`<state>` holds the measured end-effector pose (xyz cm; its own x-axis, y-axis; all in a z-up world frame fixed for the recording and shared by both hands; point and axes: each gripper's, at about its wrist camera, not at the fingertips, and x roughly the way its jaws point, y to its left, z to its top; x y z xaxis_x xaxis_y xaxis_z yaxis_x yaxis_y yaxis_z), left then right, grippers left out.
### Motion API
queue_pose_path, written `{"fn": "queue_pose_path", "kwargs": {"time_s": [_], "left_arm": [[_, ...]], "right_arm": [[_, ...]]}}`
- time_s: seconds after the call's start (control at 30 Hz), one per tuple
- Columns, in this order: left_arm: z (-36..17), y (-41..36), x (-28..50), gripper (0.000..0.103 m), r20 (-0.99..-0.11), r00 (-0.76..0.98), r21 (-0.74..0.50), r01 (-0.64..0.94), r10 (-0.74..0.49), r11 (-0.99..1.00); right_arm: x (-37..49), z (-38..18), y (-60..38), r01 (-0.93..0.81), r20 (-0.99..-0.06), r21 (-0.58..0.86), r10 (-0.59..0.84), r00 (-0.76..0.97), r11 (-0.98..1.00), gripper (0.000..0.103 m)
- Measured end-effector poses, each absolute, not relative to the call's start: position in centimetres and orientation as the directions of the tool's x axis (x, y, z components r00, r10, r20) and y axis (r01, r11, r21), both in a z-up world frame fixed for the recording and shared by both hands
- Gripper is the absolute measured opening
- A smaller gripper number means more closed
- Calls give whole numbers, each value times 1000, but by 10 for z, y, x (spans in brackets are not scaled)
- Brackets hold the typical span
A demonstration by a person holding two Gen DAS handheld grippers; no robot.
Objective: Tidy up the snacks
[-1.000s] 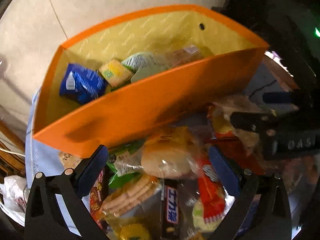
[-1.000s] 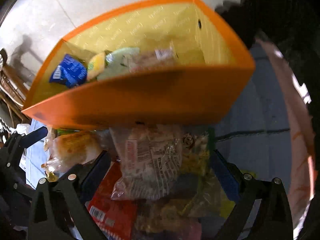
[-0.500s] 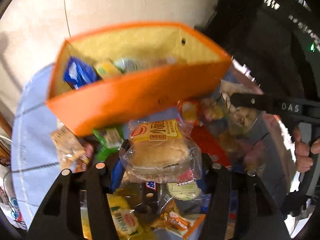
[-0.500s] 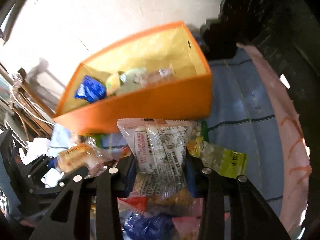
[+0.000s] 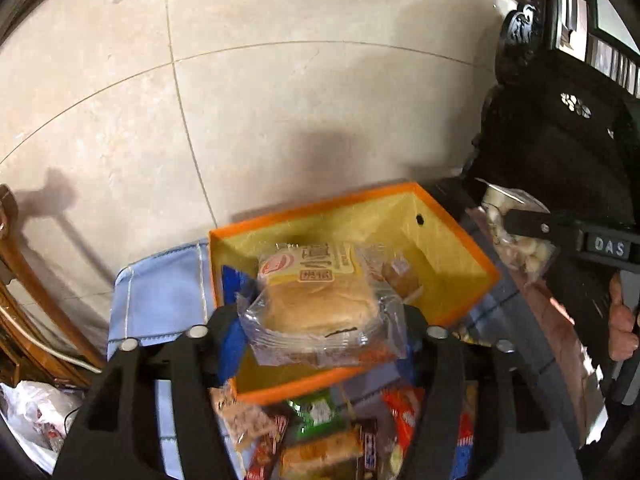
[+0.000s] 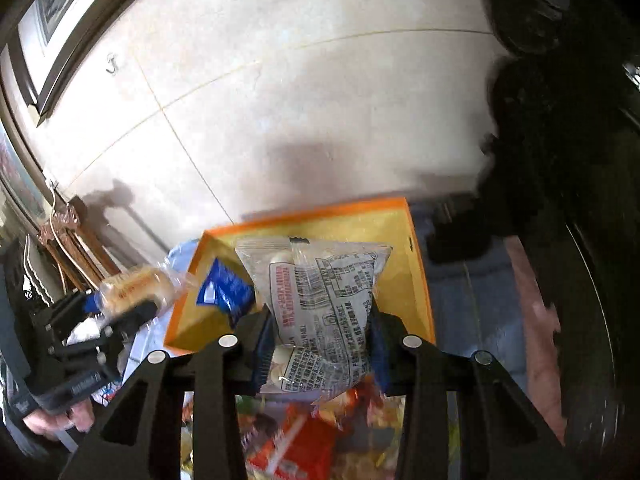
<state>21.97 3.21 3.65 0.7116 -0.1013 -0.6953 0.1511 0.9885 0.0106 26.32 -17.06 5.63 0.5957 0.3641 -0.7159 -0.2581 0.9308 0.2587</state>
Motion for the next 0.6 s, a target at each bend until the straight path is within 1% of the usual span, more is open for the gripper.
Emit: {"fn": "queue_pose_path", "kwargs": {"time_s": [0.03,0.07,0.13,0.23,0.3,0.37,0.4,0.47,0.5,0.53,0.6], "left_arm": [[35,33,226,99,-692,717,26,141,-84,990],[32,33,231,99,-691,722,69,107,-29,992],[25,40,233,99,-724,690,92,102,-4,990],[7,53,222,99,-756,655,65,101,-17,993],[-6,60,210,99,-779,626,37,87,-26,995],[-27,62,193,99,-802,594,-5,96,-61,995],[-36,62,184,99,-810,582,-6,104,-66,995],[-60,54,176,99,-832,551,10,139,-69,990],[-75,47,174,99,-844,534,43,158,-49,986],[-90,40,174,99,-856,516,84,168,-15,982],[-115,30,176,99,-878,478,109,196,2,975]], "right_arm": [[273,57,-168,-254,-724,262,364,587,931,81],[283,57,-168,-231,-739,261,348,578,937,100],[286,56,-175,-164,-752,263,309,582,951,99],[278,43,-182,-177,-761,317,361,538,932,99],[266,26,-184,-163,-791,293,334,513,942,99],[253,6,-181,-178,-822,257,312,476,950,99],[243,-9,-177,-195,-842,225,291,454,955,99],[226,-39,-163,-230,-878,152,238,415,961,99],[223,-52,-156,-236,-891,129,217,400,963,99],[221,-66,-150,-237,-903,114,200,381,965,99],[218,-93,-139,-234,-918,106,185,352,967,99]]}}
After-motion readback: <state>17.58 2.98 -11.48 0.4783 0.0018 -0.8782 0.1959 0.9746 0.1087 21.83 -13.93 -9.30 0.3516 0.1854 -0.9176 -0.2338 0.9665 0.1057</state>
